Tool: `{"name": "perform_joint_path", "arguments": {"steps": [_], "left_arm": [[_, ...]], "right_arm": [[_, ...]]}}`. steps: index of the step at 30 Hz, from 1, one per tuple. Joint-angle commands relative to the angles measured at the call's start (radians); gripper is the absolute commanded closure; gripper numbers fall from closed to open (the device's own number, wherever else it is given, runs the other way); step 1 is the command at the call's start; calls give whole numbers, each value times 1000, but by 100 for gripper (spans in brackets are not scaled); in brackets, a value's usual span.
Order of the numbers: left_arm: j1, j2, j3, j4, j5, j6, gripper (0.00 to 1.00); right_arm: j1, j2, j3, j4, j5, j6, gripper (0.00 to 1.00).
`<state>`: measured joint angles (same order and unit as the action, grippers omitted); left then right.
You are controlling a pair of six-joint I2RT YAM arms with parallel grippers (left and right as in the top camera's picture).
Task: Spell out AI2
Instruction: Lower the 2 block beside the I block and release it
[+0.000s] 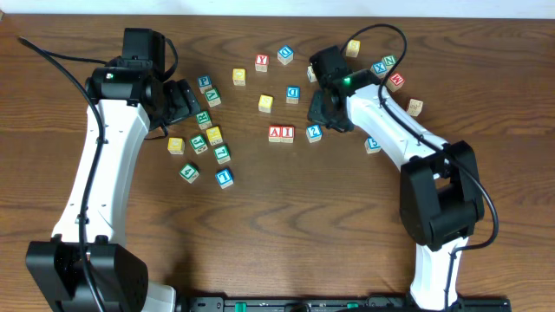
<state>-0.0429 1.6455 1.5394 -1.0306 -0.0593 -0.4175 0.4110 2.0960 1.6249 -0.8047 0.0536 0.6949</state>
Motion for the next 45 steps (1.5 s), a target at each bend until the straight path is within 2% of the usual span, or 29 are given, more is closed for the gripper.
{"name": "perform_joint_path", "arguments": {"steps": [1,22,45], "left_arm": [[0,2,9,-5,-20,6,2],[0,2,9,-5,-20,6,2],[0,2,9,-5,-20,6,2]], "right_arm": [[-11,13,-3,-3,-55,-126,99],[3,49,-74,22,-61,-174,99],[42,49,-75,60,-68,-180,99]]}}
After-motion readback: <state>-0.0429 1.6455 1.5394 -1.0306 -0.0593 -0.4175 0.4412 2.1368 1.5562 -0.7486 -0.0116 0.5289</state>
